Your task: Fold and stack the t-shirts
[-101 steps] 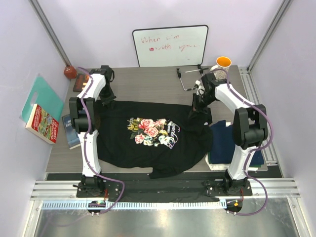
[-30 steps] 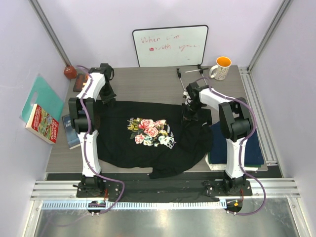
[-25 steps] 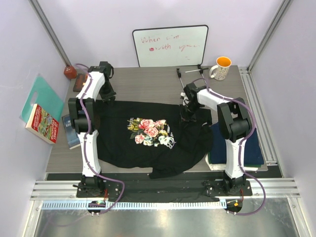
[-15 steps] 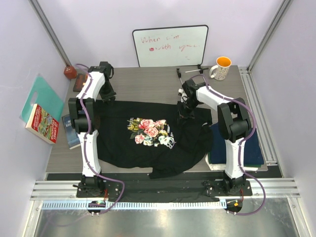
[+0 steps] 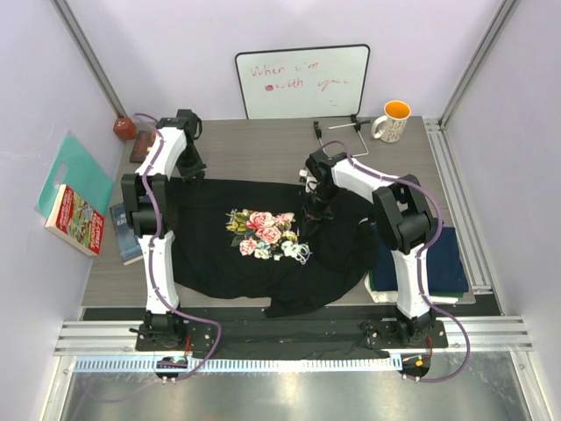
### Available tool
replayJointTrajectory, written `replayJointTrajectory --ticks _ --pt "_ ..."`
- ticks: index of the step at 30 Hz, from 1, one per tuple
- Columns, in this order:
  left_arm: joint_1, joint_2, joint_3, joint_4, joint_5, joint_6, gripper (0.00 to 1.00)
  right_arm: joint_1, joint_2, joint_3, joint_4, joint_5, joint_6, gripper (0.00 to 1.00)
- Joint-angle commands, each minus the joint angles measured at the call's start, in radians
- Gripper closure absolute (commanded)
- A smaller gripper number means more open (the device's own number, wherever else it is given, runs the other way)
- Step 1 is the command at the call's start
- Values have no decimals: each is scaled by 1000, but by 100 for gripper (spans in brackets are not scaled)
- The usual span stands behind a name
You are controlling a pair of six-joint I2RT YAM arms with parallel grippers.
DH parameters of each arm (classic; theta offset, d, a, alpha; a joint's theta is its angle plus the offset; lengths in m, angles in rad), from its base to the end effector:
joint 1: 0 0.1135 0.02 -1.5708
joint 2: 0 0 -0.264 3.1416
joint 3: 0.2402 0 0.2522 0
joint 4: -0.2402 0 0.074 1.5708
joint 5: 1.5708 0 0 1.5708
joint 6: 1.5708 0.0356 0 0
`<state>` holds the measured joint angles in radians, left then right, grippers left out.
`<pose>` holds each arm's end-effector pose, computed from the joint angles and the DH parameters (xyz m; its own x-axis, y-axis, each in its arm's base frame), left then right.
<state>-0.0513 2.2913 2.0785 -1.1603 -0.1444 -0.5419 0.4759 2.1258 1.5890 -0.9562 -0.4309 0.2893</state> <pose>0.4674 -0.0189 0.2117 -0.8506 -0.4674 -0.2410 -0.4857 0.8739 0.0196 0.3564 0.2004 0.1581 -0.9764 -0.2116 0.0443 -0.1738 0.8901 0.4213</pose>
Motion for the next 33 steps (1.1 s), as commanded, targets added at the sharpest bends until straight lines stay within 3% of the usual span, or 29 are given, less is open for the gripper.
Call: replayJointTrajectory --ticks 1,15,21,33 --pt "-2 -12 -1 2 9 -1 74 1 -1 61 -38 -40 -19 72" --pt "-2 -21 -17 8 16 -9 74 12 11 124 -32 -94 21 73" --pt "-2 -38 -55 19 0 -4 75 -13 -56 140 -16 47 39 72" --pt "-2 -36 -43 14 3 2 74 -45 -52 75 -19 92 37 73"
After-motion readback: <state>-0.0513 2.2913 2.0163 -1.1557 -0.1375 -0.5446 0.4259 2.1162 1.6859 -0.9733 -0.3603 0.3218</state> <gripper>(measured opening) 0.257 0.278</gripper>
